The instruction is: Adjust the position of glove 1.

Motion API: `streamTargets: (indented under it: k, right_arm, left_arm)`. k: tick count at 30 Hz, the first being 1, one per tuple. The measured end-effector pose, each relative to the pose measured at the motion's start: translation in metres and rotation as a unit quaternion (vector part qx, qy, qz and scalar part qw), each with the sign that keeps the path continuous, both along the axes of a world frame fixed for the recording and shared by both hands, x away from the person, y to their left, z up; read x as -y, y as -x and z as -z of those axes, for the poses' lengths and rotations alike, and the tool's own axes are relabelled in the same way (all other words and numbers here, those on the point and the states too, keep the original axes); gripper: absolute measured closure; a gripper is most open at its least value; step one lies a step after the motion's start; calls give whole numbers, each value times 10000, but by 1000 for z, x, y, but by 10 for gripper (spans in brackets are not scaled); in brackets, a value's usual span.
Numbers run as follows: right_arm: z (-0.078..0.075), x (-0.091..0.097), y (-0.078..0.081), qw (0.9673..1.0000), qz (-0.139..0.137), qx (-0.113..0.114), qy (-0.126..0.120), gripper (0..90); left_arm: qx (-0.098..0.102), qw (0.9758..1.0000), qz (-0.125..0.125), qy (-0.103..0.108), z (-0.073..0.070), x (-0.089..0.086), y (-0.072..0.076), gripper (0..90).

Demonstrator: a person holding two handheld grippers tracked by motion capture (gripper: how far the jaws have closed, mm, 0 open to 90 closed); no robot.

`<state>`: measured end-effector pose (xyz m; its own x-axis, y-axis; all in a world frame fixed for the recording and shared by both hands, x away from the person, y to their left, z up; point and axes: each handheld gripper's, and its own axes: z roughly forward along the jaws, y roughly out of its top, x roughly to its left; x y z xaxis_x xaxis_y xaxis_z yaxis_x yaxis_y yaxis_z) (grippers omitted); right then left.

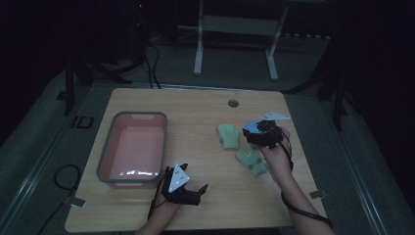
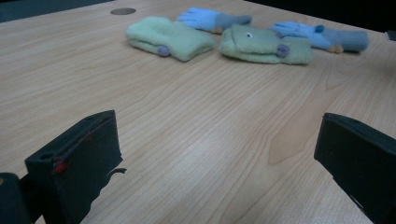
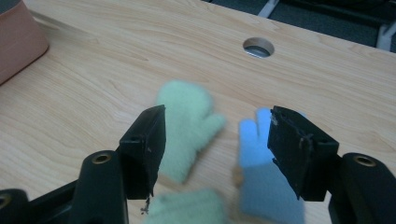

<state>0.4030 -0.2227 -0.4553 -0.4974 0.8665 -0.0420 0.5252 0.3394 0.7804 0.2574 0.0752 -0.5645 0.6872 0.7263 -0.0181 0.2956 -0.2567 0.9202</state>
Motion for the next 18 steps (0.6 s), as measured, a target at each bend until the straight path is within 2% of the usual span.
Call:
streamTargets:
  k: [7, 18]
  right_arm:
    - [9, -21, -14, 9995, -115, -91, 275, 389]
    - [28, -42, -33, 9987, -122, -356, 333, 400]
  left_arm:
    - [16, 10000, 6, -9, 0, 0, 0, 8]
    - [21, 10000, 32, -5, 0, 0, 0, 8]
